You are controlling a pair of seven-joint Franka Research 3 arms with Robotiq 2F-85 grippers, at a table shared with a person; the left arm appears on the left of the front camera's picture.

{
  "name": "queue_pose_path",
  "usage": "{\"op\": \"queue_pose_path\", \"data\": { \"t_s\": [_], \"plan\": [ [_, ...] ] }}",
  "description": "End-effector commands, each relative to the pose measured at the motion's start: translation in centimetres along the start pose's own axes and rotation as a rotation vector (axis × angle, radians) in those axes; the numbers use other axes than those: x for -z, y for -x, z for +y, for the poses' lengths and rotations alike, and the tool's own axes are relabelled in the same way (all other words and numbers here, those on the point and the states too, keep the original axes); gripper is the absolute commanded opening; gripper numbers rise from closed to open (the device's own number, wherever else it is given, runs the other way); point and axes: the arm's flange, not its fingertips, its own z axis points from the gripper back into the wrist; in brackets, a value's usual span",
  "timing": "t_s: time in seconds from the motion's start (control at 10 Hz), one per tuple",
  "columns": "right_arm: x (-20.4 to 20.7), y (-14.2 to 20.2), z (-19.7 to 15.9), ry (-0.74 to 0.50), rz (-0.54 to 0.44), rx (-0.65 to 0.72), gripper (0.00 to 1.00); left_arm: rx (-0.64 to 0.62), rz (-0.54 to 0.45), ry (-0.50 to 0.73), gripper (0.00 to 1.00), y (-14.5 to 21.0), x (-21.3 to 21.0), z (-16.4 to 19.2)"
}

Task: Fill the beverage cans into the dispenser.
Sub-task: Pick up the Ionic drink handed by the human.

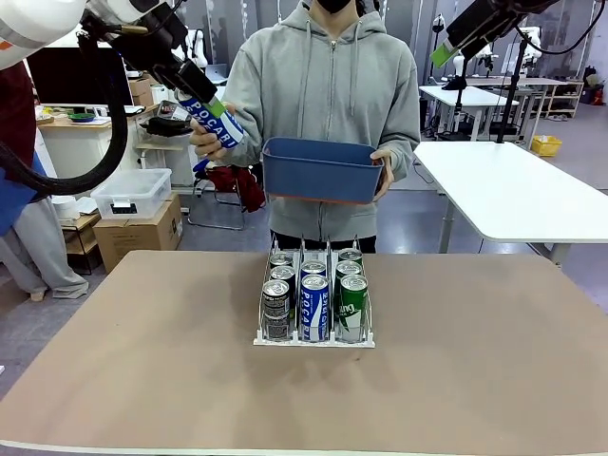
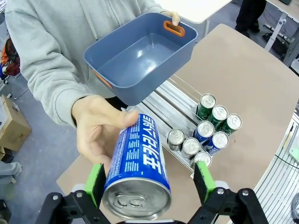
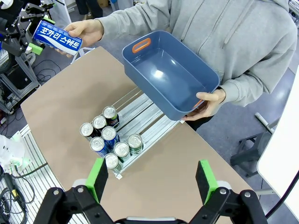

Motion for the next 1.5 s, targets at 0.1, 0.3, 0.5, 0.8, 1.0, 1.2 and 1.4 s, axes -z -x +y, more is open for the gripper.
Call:
{"op": "queue_pose_path", "data": {
  "t_s": [0.1,0.3,0.5,0.8,1.0,1.2,1.4],
  "plan": [
    [-0.03,0.38,0.15,-0.001,0.004,-0.001,1.0,0.0,-0.001,-0.001,1.0,0.01,-0.03,0.02],
    [-0.03,0.38,0.15,-0.001,0.004,-0.001,1.0,-0.005,-0.009,-0.005,0.41,-0.03,-0.2,-0.09],
    [-0.03,0.38,0.15,-0.001,0.004,-0.001,1.0,-0.018,0.003,-0.014,0.0,-0.03,-0.46,0.14],
    [-0.03,0.38,0.15,-0.001,0.004,-0.001,1.0,-0.035,0.01,-0.019,0.03,0.15,-0.45,0.34],
    [-0.03,0.38,0.15,-0.001,0.004,-0.001,1.0,-0.049,0.005,-0.049,0.0,0.18,-0.69,0.2],
    [-0.03,0.38,0.15,-0.001,0.004,-0.001,1.0,-0.032,0.004,-0.062,0.0,-0.04,-0.99,0.12],
    [-0.03,0.38,0.15,-0.001,0.004,-0.001,1.0,-0.116,-0.014,-0.049,0.0,-0.29,-0.9,-0.04]
  ]
}}
